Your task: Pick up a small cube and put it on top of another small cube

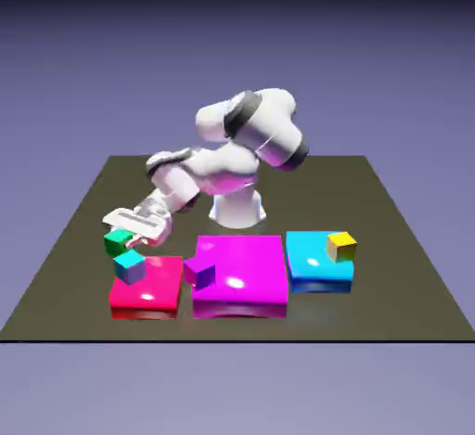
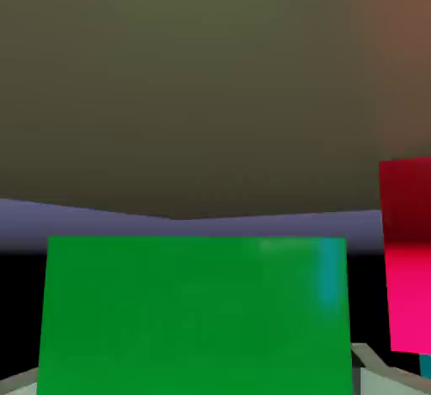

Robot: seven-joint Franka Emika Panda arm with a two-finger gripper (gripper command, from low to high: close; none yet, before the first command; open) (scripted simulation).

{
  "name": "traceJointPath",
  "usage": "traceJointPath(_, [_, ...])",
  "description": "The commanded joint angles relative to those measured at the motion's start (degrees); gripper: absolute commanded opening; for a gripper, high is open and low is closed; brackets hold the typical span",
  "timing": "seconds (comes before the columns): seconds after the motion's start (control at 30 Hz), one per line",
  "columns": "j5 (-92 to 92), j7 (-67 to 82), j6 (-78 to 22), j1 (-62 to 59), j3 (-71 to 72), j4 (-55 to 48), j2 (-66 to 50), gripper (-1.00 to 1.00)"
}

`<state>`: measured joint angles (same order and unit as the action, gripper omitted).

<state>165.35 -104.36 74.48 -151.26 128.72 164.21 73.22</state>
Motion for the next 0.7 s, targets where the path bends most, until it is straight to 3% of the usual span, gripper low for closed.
traceJointPath(0.0, [0.04, -2.23, -1.12, 1.81, -1.18, 0.05, 2.08, -1.00])
traceJointPath(0.37, [-0.09, -26.82, -12.80, 21.67, -14.13, 0.60, 24.93, -1.00])
traceJointPath(0.43, [-0.09, -27.05, -12.91, 21.86, -14.25, 0.61, 25.14, -1.00])
traceJointPath(0.57, [0.48, -24.37, -3.92, 23.86, -13.44, -6.53, 24.26, -1.00])
traceJointPath(0.6, [0.48, -24.37, -3.92, 23.86, -13.44, -6.54, 24.26, 1.00])
traceJointPath(0.67, [0.33, -25.11, -6.40, 23.31, -13.66, -4.56, 24.50, 1.00])
